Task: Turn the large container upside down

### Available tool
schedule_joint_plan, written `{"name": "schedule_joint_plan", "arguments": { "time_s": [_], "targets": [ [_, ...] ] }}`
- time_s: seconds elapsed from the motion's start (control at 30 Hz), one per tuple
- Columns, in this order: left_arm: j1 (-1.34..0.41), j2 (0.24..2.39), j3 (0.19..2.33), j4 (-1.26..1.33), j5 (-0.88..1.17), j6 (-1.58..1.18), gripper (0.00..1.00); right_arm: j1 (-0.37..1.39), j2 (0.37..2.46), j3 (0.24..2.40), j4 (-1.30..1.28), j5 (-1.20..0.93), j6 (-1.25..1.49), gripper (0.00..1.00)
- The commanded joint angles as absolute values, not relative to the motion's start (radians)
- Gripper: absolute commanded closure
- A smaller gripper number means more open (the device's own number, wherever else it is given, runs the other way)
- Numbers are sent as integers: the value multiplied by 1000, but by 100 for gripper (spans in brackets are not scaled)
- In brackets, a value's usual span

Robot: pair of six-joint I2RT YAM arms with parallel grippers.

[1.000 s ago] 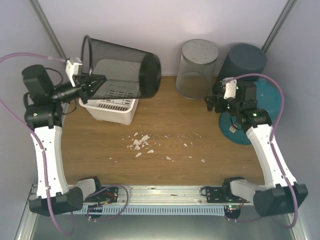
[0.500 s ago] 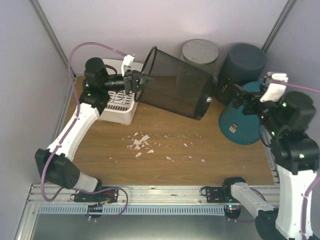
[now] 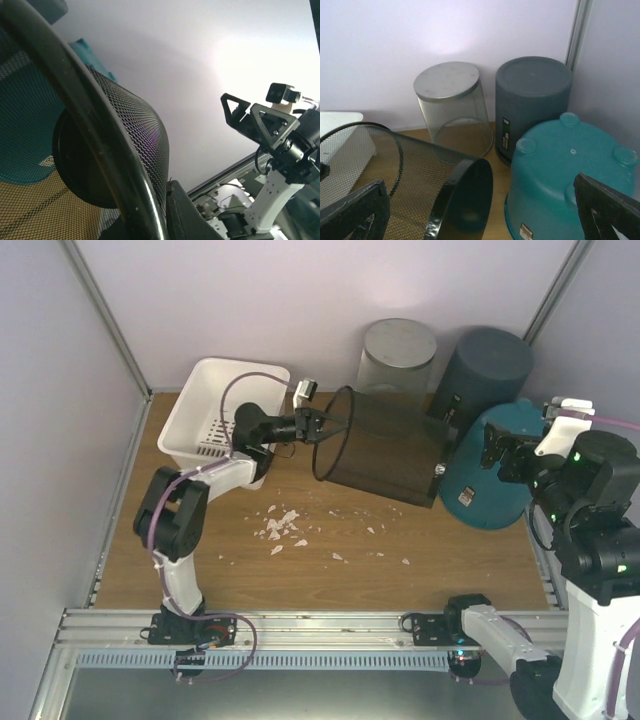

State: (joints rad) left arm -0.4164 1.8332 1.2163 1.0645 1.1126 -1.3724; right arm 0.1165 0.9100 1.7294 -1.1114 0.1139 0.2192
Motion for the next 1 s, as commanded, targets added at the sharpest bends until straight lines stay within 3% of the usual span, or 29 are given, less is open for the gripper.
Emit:
{"name": "schedule_joint_plan", "arguments": {
  "time_s": [0.0, 0.63, 0.97],
  "targets": [
    [-440, 1892, 1235, 1482, 995, -1579, 100, 108, 911, 1740, -1159, 157, 227, 0],
    [-459, 2133, 1107, 1813, 865, -1812, 100, 109, 933, 1583, -1073, 88, 234, 0],
    [-462, 2185, 1102, 1825, 846, -1819, 100, 110, 936, 1527, -1046, 70, 236, 0]
  ]
}}
